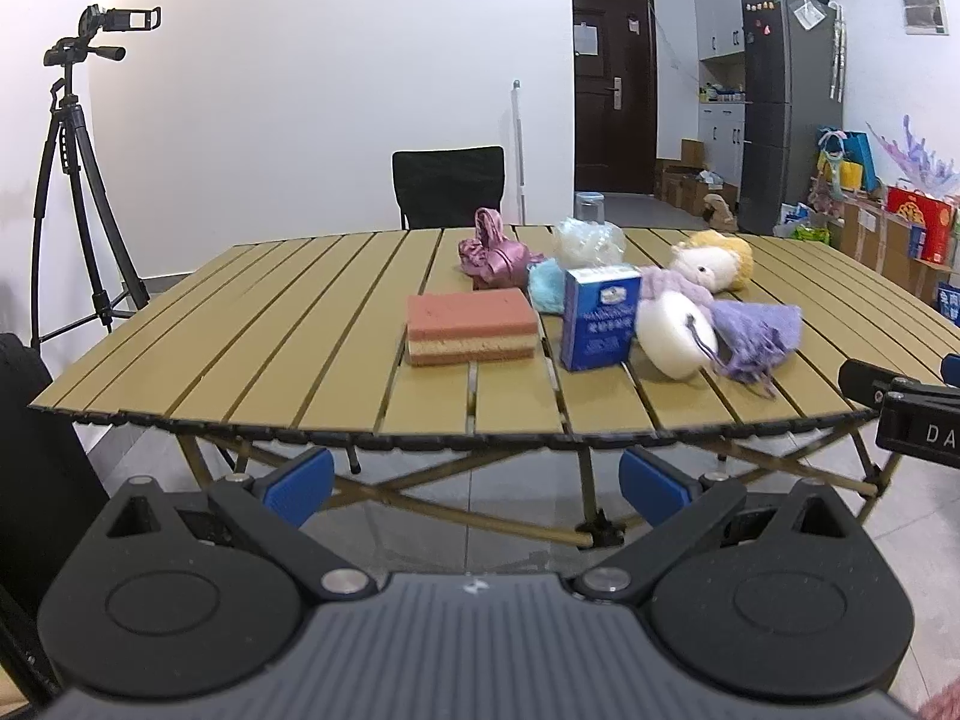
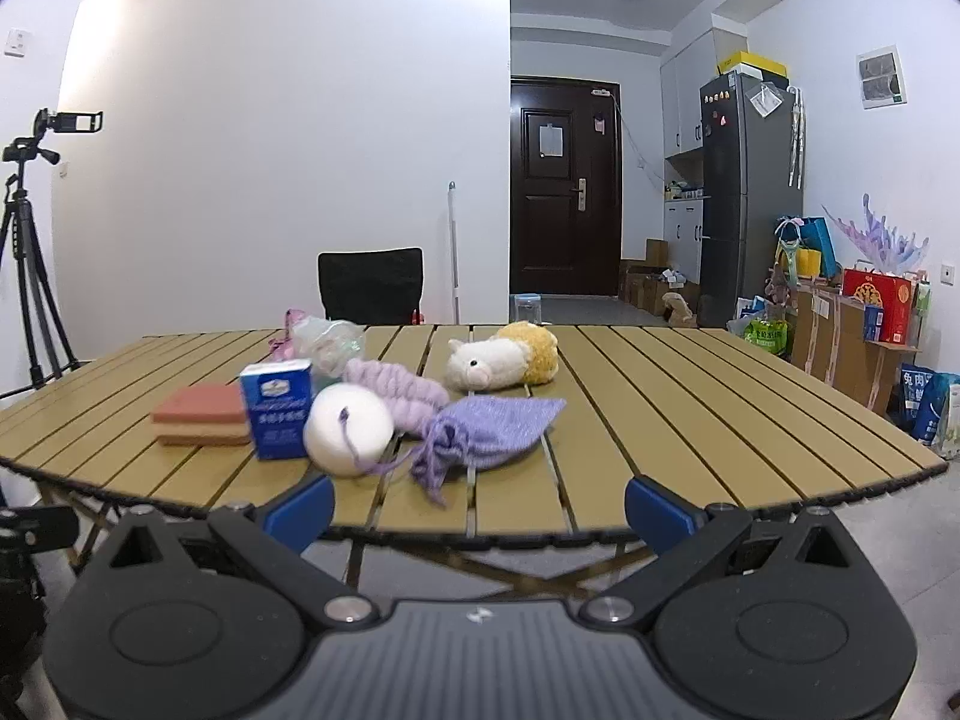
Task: Collect trash
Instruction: 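Grasp the pink sponge with the left tool while the right tool grasps the purple mesh bag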
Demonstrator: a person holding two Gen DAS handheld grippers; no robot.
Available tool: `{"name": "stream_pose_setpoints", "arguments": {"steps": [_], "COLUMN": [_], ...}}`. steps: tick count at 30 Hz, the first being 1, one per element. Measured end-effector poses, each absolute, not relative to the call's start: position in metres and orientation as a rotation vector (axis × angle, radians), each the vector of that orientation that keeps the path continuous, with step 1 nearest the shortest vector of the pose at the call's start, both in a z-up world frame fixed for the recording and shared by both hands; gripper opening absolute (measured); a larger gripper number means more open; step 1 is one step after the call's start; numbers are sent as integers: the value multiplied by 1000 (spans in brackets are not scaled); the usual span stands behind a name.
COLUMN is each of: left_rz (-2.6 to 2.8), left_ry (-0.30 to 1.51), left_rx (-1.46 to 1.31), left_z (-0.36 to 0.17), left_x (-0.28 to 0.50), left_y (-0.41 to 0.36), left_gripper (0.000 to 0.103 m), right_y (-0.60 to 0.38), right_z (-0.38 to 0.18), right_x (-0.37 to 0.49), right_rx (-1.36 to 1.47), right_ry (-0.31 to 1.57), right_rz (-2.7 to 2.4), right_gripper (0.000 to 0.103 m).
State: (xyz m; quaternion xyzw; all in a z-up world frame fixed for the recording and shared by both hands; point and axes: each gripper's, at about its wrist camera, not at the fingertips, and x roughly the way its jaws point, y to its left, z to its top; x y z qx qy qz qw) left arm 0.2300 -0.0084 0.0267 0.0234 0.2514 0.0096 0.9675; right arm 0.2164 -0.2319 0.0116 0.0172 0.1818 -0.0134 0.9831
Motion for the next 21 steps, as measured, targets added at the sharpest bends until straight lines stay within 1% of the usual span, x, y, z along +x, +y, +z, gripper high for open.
{"name": "stream_pose_setpoints", "arguments": {"steps": [8,11,14,17,19,21], "left_rz": [37,45,58,57,66,73], "left_ry": [497,499,506,503,497,497], "left_rx": [38,28,9,-3,6,9], "left_z": [26,25,24,24,23,23], "left_x": [273,286,303,314,321,327], "left_y": [-8,-6,0,3,4,6], "left_gripper": [103,103,103,103,103,103], "right_y": [-240,-241,-239,-238,-239,-242], "right_z": [13,12,11,6,1,-6], "right_x": [267,286,307,328,339,349], "right_rx": [39,26,10,8,24,56], "right_ry": [370,380,400,423,440,458], "right_rz": [-24,-22,-29,-40,-49,-42], "right_gripper": [103,101,97,95,90,89]}}
